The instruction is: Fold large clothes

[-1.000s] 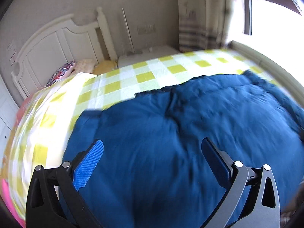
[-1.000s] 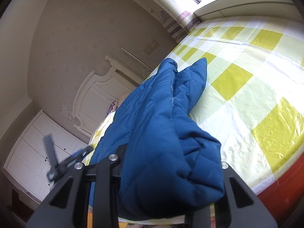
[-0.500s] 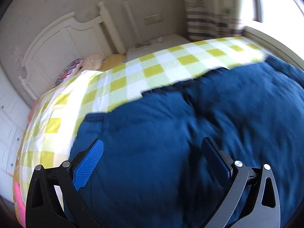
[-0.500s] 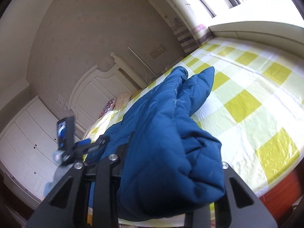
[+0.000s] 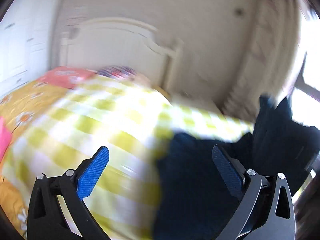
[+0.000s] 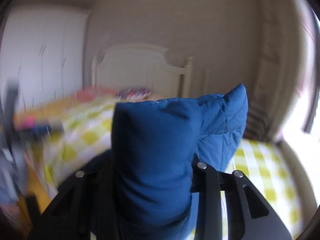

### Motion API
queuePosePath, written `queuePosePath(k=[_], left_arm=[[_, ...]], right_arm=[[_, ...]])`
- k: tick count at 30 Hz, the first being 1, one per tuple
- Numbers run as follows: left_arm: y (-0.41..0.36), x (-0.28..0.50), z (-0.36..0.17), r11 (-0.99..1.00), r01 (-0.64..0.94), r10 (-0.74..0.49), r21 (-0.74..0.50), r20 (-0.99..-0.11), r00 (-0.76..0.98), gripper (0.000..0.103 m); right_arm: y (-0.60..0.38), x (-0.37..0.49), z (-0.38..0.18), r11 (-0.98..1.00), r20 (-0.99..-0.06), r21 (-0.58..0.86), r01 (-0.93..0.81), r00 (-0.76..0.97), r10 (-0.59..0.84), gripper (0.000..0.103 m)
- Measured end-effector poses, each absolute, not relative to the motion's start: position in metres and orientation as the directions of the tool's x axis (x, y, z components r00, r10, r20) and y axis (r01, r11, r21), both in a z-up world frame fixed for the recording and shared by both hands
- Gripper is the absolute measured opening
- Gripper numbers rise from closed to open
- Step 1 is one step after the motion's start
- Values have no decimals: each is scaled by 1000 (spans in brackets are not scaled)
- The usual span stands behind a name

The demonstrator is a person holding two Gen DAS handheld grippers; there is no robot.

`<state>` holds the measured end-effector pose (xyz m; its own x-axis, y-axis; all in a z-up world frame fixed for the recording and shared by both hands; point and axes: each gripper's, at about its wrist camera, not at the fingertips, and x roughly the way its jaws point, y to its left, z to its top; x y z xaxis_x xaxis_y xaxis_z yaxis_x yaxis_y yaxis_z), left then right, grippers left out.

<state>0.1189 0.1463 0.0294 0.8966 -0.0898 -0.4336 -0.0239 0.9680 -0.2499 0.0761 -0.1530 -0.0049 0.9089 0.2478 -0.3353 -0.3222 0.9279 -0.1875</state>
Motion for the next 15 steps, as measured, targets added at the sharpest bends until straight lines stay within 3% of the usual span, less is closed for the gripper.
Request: queuePosePath(k=[5, 7, 11, 15], left_arm=[[183, 104, 38, 970, -66, -41, -235, -423, 905, 99], [177, 109, 34, 977, -37, -62, -208, -448, 892, 99], [144, 134, 33, 983, 113, -170, -143, -489, 855, 99], [73, 189, 53, 923, 377, -353, -75, -553, 754, 99]], right_arm=[[15, 76, -121, 591, -508, -636, -496, 846, 163, 44], [47, 55, -170, 393, -355, -845, -364, 930, 98, 42], [40, 55, -164, 430, -379, -813, -393, 917, 121, 44], [32, 47, -173, 406, -330, -842, -357, 934, 137, 44]])
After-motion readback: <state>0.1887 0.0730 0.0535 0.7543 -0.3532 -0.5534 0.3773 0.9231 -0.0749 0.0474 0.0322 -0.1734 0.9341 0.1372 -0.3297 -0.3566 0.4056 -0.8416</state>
